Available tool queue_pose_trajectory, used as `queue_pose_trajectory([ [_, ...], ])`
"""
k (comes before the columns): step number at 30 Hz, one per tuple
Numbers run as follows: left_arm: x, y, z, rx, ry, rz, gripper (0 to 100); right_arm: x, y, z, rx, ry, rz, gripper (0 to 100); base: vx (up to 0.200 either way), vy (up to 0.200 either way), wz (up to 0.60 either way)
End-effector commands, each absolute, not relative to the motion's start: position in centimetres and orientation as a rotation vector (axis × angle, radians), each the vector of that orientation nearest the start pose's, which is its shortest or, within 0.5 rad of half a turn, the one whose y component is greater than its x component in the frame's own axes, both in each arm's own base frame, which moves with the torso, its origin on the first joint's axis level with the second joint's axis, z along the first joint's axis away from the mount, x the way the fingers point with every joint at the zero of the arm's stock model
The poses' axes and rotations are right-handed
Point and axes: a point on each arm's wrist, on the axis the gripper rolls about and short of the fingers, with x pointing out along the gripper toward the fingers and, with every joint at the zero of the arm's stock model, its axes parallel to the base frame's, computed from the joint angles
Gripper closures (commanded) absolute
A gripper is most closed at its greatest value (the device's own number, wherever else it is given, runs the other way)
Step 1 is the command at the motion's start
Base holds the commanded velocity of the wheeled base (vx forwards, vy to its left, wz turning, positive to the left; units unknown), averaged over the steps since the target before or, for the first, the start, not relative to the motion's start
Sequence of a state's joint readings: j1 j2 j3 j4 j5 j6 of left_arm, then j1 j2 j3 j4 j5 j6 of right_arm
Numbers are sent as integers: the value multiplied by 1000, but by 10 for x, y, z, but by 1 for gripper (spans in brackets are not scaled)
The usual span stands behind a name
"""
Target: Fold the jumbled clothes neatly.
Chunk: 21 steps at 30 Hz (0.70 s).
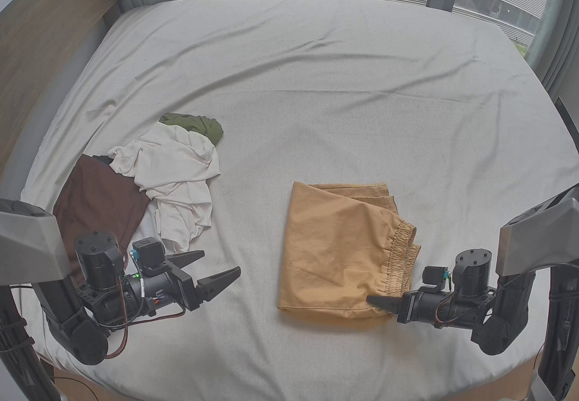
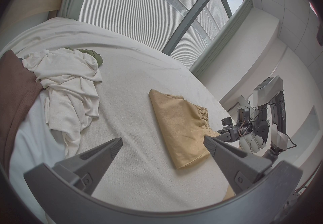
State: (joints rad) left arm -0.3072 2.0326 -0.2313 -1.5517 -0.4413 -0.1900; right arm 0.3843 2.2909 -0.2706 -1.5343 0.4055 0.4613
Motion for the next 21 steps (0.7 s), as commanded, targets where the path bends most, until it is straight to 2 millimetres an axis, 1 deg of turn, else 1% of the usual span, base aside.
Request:
queue_pose_trajectory([
  [1,255,-89,61,-190,292,-711,0,256,113,-8,434,652,650,100,0,0,0],
  [4,255,-89,68,-187,262,-714,0,256,114,-6,432,642,655,100,0,0,0],
  [5,254,-89,72,-185,247,-718,0,256,115,-2,432,628,664,100,0,0,0],
  [8,253,-89,73,-184,241,-714,0,254,119,14,430,580,696,100,0,0,0],
  [10,253,-88,73,-184,242,-709,0,250,123,28,427,534,729,100,0,0,0],
  [12,253,-88,72,-182,243,-709,0,245,130,42,424,491,771,100,0,0,0],
  [14,254,-88,72,-183,246,-709,0,241,134,51,431,469,798,100,0,0,0],
  [15,254,-88,72,-183,246,-709,0,238,140,61,442,439,830,100,0,0,0],
  [17,254,-88,72,-184,247,-708,0,236,145,70,453,412,857,100,0,0,0],
  [18,254,-88,72,-184,247,-708,0,236,145,70,453,412,857,100,0,0,0],
  [19,254,-88,72,-184,247,-708,0,237,148,76,457,384,873,100,0,0,0],
  [21,253,-88,72,-184,245,-709,0,239,151,82,458,360,883,100,0,0,0],
])
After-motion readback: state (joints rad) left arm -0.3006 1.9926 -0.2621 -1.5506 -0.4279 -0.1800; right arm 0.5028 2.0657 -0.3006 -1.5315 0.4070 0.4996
